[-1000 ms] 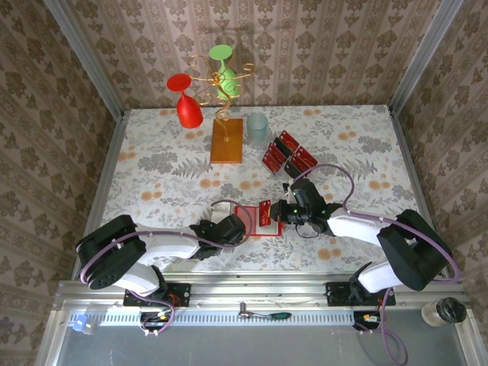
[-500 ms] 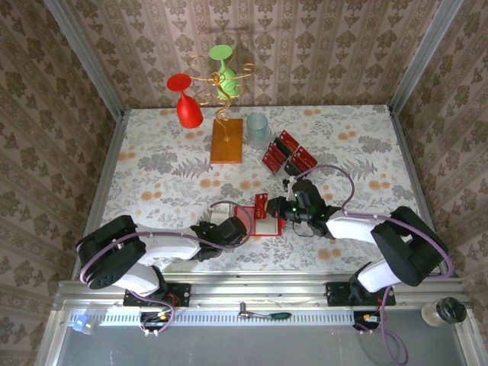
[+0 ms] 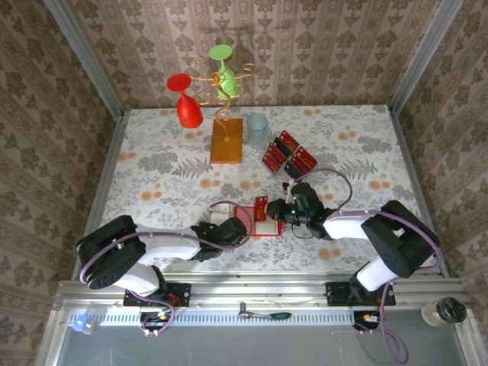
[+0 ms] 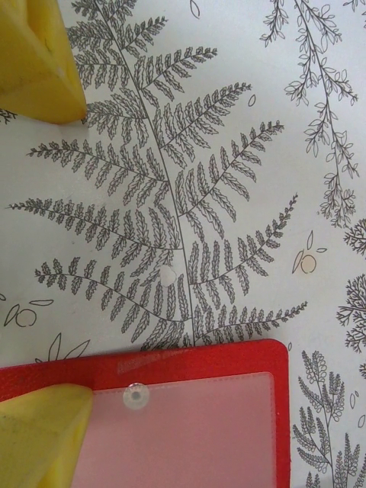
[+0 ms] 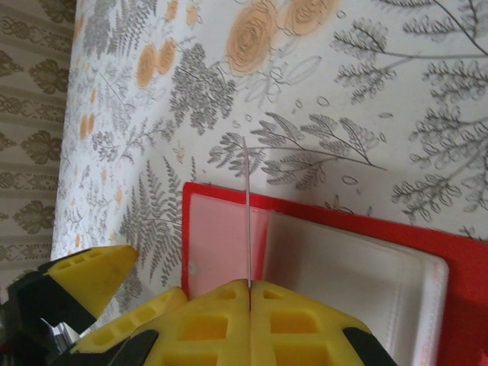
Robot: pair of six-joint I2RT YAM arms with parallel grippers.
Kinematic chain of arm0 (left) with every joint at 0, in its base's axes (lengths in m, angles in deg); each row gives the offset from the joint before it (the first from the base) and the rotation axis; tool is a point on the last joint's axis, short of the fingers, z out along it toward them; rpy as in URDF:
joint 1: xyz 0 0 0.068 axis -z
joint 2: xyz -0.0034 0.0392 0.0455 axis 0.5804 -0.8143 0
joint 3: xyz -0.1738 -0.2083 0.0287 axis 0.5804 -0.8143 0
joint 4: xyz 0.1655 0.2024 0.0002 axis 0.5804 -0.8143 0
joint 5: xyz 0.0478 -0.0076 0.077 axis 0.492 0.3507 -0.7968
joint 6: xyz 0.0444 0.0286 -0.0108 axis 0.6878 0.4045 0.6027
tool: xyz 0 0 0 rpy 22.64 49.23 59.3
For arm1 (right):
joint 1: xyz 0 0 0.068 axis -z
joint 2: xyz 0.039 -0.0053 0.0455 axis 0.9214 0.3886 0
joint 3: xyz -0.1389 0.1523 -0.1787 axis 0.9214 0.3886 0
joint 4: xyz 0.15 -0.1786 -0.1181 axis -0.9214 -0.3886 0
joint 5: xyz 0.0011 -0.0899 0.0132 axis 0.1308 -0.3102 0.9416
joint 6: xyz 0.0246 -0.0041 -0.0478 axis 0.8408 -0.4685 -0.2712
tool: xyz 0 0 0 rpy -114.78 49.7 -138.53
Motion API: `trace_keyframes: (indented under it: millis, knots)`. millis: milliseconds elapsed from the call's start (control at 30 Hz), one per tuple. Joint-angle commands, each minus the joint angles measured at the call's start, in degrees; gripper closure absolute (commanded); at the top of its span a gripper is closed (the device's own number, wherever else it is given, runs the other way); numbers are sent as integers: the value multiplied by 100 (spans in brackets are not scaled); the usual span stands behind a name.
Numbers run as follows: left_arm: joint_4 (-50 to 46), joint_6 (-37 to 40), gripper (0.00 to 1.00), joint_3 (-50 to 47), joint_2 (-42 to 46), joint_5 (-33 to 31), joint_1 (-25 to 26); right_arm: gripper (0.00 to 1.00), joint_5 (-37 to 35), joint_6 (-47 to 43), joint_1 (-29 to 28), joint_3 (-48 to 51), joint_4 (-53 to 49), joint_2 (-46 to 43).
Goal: Put the credit cards into the card holder
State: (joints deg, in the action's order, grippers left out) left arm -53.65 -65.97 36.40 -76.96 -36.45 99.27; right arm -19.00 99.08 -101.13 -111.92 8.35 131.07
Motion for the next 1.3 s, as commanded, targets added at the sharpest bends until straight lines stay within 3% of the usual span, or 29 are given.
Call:
trace_keyframes:
  millis: [0,1267]
  knots:
    - [-410,-42,11,16,-65,-113,49,100,-167,14,-30,91,247,109]
    - [-383,-30,11,34,-65,-165,63,100,61,128,-186,408,367,301]
